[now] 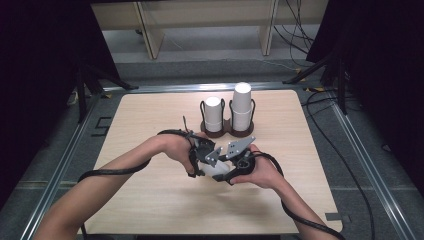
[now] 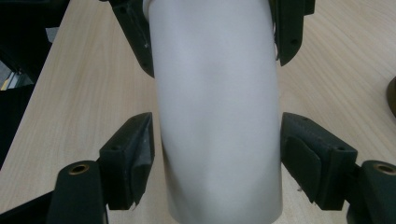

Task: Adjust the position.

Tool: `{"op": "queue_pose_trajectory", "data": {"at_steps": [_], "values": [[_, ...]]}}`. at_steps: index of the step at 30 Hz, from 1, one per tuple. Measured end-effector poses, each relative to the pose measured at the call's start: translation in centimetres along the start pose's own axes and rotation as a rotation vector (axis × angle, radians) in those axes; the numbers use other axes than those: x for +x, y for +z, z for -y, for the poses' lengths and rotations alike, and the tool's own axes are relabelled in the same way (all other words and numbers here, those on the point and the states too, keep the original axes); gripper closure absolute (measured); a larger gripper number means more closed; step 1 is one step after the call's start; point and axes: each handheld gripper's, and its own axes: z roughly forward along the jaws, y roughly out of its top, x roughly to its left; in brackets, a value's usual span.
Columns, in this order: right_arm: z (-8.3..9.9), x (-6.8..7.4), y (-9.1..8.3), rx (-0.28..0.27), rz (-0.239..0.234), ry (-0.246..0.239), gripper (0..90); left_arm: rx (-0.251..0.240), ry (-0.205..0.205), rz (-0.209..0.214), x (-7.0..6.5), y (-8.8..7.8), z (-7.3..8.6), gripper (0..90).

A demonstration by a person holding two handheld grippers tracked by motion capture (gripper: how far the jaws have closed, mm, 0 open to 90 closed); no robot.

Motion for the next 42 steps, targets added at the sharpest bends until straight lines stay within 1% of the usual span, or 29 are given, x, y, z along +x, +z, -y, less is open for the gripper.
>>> {"op": "queue_pose_trajectory", "data": {"at_steps": [3,7,8,9,10,11,14,15,17,18,19,20,21,23,24,25,26,28,29,30,31,32,36,37,38,39,40,41,42], "values": [[0.00,-0.02,-0.01,0.001,0.005,-0.012,28.8,-0.001,0.002,0.000,-0.02,-0.02,0.00,31.8],[0.03,-0.02,0.04,-0.002,0.009,-0.015,30.5,-0.001,0.001,0.005,-0.05,-0.03,-0.02,31.8],[0.04,0.01,0.08,-0.001,0.003,-0.010,31.2,-0.003,0.003,0.005,-0.04,-0.04,-0.02,31.8],[0.05,-0.03,0.06,-0.001,0.012,-0.022,31.8,-0.009,0.008,0.000,-0.01,-0.05,-0.04,31.9],[0.08,-0.04,0.07,0.000,0.012,-0.022,32.5,-0.010,0.025,-0.009,0.12,-0.11,-0.09,32.0],[0.09,-0.04,0.07,0.000,0.013,-0.021,32.9,-0.011,0.005,0.002,-0.01,-0.09,-0.06,32.1],[0.08,-0.06,0.08,-0.001,0.012,-0.026,33.5,-0.008,0.007,0.001,0.01,-0.11,-0.08,32.3],[0.06,-0.06,0.08,0.004,0.011,-0.031,34.0,-0.009,0.025,-0.009,0.12,-0.13,-0.13,32.4],[0.07,-0.06,0.08,0.005,0.011,-0.032,34.2,-0.011,0.024,-0.009,0.11,-0.13,-0.13,32.4],[0.07,-0.06,0.08,0.005,0.011,-0.035,34.5,-0.011,0.006,0.000,-0.01,-0.10,-0.09,32.5],[0.10,0.01,0.11,0.008,0.004,-0.024,34.8,-0.012,0.024,-0.009,0.10,-0.14,-0.12,32.6],[0.09,0.05,0.10,0.010,0.005,-0.025,35.0,-0.011,0.026,-0.007,0.13,-0.17,-0.13,32.7],[0.08,0.05,0.09,0.009,0.004,-0.029,35.2,-0.013,0.014,-0.001,0.04,-0.18,-0.10,32.7],[0.12,0.06,0.10,0.007,0.003,-0.035,35.6,-0.016,0.005,0.005,-0.03,-0.17,-0.07,32.8],[0.13,0.03,0.14,0.004,0.001,-0.042,35.7,-0.018,0.017,0.001,0.03,-0.18,-0.09,32.8],[0.16,0.02,0.20,0.004,0.003,-0.057,35.9,-0.018,0.019,0.003,0.00,-0.13,-0.07,32.7],[0.16,0.02,0.20,0.004,0.003,-0.057,35.9,-0.018,0.019,0.003,0.00,-0.13,-0.07,32.7],[0.20,0.03,0.26,0.004,0.002,-0.059,36.1,-0.019,0.005,0.008,-0.12,-0.04,0.05,32.5],[0.25,0.11,0.28,0.007,-0.002,-0.050,36.2,-0.024,0.008,0.007,-0.14,-0.01,0.08,32.4],[0.27,0.12,0.29,0.009,-0.001,-0.052,36.2,-0.027,0.007,0.009,-0.16,0.01,0.11,32.1],[0.31,0.11,0.32,0.006,-0.001,-0.058,36.2,-0.038,-0.005,0.011,-0.25,0.08,0.14,31.7],[0.33,0.07,0.30,0.002,0.006,-0.067,36.3,-0.048,0.002,0.007,-0.24,0.11,0.15,31.5],[0.45,0.06,0.39,-0.001,0.005,-0.071,36.3,-0.053,0.008,0.002,-0.21,0.20,0.21,29.9],[0.45,0.09,0.37,0.000,0.010,-0.075,36.3,-0.056,-0.010,0.013,-0.33,0.22,0.25,29.1],[0.45,0.09,0.37,0.000,0.010,-0.075,36.3,-0.058,0.003,0.005,-0.26,0.19,0.24,29.1],[0.47,0.11,0.36,-0.004,0.008,-0.077,36.3,-0.062,-0.010,0.011,-0.34,0.17,0.27,28.0],[0.47,0.11,0.36,-0.004,0.008,-0.077,36.3,-0.066,-0.009,0.011,-0.35,0.16,0.28,28.0],[0.49,0.13,0.34,-0.004,0.008,-0.076,36.3,-0.073,-0.019,0.014,-0.38,0.17,0.34,27.5],[0.53,0.17,0.31,0.000,0.004,-0.068,36.2,-0.052,-0.002,0.012,-0.23,0.04,0.41,26.4]]}}
